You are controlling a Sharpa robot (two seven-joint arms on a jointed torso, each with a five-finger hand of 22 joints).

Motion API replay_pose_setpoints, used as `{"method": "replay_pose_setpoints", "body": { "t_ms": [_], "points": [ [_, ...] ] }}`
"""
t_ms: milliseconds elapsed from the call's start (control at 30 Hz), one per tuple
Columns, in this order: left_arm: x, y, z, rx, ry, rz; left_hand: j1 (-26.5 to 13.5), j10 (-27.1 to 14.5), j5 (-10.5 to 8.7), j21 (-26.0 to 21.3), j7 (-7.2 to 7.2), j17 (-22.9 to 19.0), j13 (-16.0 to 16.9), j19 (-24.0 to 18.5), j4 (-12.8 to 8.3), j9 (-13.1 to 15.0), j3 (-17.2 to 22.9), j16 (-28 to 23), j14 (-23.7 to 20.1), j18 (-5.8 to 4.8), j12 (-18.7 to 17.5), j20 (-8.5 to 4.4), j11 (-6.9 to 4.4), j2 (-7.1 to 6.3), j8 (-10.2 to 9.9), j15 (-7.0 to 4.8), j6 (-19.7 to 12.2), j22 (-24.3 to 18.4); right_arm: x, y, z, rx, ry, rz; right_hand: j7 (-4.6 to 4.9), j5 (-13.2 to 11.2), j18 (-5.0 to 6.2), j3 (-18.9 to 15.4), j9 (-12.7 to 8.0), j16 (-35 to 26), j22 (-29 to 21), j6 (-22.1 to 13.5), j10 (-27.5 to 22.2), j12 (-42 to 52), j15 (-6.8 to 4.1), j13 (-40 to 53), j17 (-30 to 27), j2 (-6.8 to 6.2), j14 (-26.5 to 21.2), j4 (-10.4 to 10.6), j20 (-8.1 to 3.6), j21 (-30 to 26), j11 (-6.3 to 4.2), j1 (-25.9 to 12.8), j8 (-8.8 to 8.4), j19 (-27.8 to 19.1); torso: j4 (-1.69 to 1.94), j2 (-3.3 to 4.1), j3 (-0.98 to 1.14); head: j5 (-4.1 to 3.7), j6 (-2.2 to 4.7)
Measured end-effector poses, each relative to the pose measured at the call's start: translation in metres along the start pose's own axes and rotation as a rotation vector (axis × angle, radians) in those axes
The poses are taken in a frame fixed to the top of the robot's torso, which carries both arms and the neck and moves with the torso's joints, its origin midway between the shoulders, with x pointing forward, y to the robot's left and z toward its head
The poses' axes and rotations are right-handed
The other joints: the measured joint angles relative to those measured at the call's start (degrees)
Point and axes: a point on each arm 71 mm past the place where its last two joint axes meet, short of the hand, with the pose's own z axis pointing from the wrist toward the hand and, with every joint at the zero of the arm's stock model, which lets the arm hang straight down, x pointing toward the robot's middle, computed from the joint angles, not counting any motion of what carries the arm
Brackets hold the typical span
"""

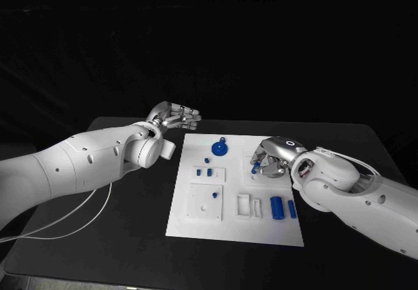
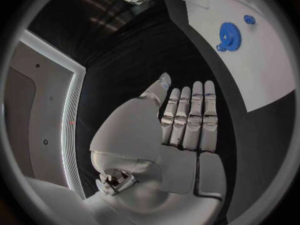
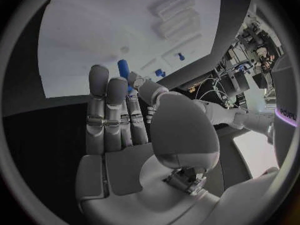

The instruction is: Assemble the parts on the task board

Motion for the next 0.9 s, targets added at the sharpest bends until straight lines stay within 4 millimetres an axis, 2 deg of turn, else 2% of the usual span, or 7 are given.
{"method": "replay_pose_setpoints", "body": {
  "t_ms": [167, 433, 700, 900],
  "points": [
    [0.000, 0.000, 0.000, 0.000, 0.000, 0.000, 0.00, 0.00, 0.00, 0.00, 0.00, 0.00, 0.00, 0.00, 0.00, 0.00, 0.00, 0.00, 0.00, 0.00, 0.00, 0.00, 0.00, 0.00, 0.00, 0.00, 0.00, 0.00, -0.010, 0.010, -0.002, -0.028, -0.027, 0.020, 0.00, 0.00, -0.08, 0.00, 0.00, -0.06, 0.10, 0.00, 0.00, -0.07, -0.10, -0.07, 0.02, 0.00, -0.10, 0.00, -0.05, 0.00, 0.00, 0.00, 0.00, 0.05, -0.02, -0.01, 0.00, 0.08, 0.13],
    [0.002, 0.000, 0.001, 0.000, 0.002, 0.000, 0.00, 0.00, 0.00, 0.00, 0.00, 0.00, 0.00, 0.00, 0.00, 0.00, 0.00, 0.00, 0.00, 0.00, 0.00, 0.00, 0.00, 0.00, 0.00, 0.00, 0.00, 0.01, -0.014, 0.045, -0.001, -0.111, -0.038, 0.063, 0.00, -0.05, -0.48, 0.16, -0.01, -0.27, 0.35, -0.01, -0.01, -0.15, -0.10, -0.20, 0.16, -0.01, -0.10, -0.16, -0.24, 0.00, -0.01, 0.00, -0.02, -0.15, -0.13, -0.03, -0.01, 0.53, 0.24],
    [0.005, -0.001, 0.004, 0.002, 0.006, -0.001, 0.00, 0.00, 0.00, 0.00, 0.00, 0.00, 0.00, 0.00, 0.00, 0.00, 0.00, 0.00, 0.00, 0.00, 0.00, 0.00, 0.00, 0.00, 0.00, 0.00, 0.00, 0.01, 0.006, 0.085, 0.000, -0.206, 0.000, 0.081, 0.00, 0.23, -0.52, 0.16, -0.02, -0.28, 0.51, -0.02, -0.01, 0.02, -0.09, -0.20, 0.22, 0.02, -0.10, -0.19, -0.24, -0.22, -0.02, -0.04, -0.04, -0.15, -0.05, -0.05, 0.00, 0.99, 0.35],
    [0.008, -0.001, 0.005, 0.003, 0.009, -0.002, 0.00, 0.00, 0.00, 0.00, 0.00, 0.00, 0.00, 0.00, 0.00, 0.00, 0.00, 0.00, 0.00, 0.00, 0.00, 0.00, 0.00, 0.00, 0.00, 0.00, 0.00, -0.25, 0.025, 0.113, 0.000, -0.273, 0.031, 0.080, 0.01, 0.23, -0.55, 0.31, -0.03, -0.41, 0.63, -0.04, -0.02, 0.02, -0.09, -0.19, 0.23, 0.24, -0.10, -0.35, -0.24, -0.28, -0.02, -0.26, -0.05, -0.16, 0.01, 0.00, 0.00, 1.69, 0.11]
  ]
}}
